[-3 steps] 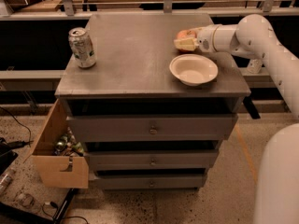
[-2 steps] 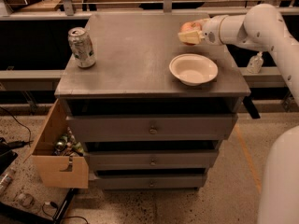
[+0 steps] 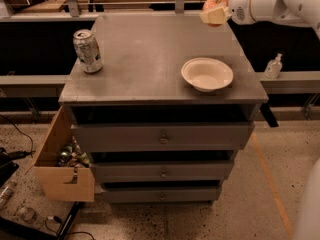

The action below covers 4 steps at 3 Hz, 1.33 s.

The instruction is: Move apple near 7up can

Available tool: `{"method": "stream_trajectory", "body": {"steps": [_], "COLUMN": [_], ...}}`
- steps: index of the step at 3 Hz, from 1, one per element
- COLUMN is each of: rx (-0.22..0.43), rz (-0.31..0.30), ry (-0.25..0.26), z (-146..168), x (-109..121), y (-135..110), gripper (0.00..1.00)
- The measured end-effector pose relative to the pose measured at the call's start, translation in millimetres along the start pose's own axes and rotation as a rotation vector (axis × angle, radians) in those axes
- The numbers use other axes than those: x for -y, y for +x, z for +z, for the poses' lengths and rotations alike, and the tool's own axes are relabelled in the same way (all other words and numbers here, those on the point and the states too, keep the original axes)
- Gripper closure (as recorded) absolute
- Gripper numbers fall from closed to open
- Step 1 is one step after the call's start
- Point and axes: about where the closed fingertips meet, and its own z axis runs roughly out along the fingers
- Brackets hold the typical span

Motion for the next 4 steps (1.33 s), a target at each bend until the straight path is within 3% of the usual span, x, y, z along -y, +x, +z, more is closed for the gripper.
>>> {"method": "stream_trajectory", "body": {"steps": [1,3,4], "rx": [-0.01,0.026,0.102], "rz": [-0.04,-0.027,-0.033], "ry": [0.002,-0.136,-0.211], "z": [-7,25,33], "x": [-27,-143,-189], "y": [-23,-31,-48], "gripper": [1.0,1.0,1.0]}}
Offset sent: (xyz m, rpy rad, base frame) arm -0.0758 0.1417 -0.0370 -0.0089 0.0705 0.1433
